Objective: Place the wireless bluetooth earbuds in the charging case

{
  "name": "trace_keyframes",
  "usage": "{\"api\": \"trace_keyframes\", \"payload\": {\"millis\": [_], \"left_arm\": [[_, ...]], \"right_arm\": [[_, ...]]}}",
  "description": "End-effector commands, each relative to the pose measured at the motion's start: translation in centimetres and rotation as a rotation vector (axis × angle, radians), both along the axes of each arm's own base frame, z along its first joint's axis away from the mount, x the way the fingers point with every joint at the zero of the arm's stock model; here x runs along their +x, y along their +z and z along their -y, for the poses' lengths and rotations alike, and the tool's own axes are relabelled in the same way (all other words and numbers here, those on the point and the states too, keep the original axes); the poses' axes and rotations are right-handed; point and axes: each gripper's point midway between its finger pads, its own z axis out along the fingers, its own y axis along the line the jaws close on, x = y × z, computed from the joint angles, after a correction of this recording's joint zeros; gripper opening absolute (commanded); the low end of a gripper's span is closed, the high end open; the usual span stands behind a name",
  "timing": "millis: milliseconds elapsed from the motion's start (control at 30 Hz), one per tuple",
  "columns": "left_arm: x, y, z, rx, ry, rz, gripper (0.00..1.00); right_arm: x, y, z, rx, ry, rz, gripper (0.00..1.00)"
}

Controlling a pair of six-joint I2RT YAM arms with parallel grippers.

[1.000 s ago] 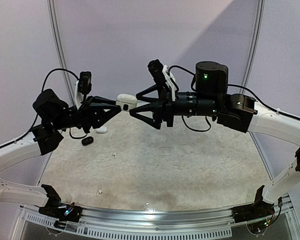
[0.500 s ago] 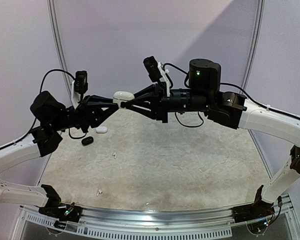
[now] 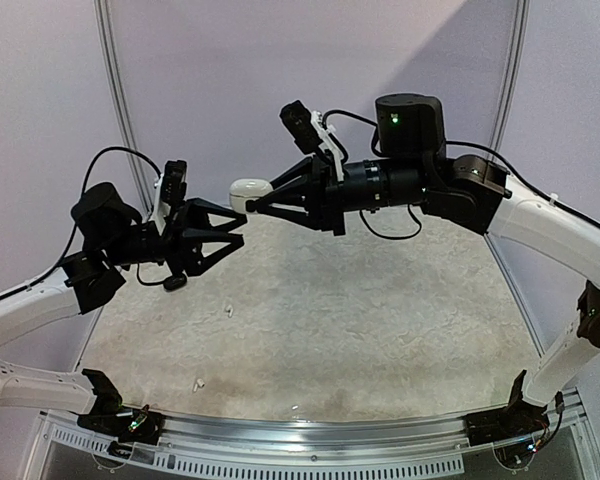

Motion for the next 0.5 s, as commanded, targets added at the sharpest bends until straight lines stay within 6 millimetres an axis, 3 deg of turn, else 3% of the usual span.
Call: {"api": "trace_keyframes", "payload": {"millis": [0, 200, 467], "left_arm": [[-0.1, -0.6, 0.0, 0.036, -0.008, 0.052, 0.53], [0.1, -0.3, 0.1, 0.036, -0.012, 0.029, 0.53], [0.1, 0.0, 0.1, 0.018, -0.016, 0.008, 0.35]], "right_arm": [[0.3, -2.3, -0.3, -0.105, -0.005, 0.016, 0.00], [-0.1, -3.1, -1.3, -0.142, 0.022, 0.040, 0.00], [0.2, -3.7, -1.6, -0.154, 0.022, 0.045, 0.00]]}}
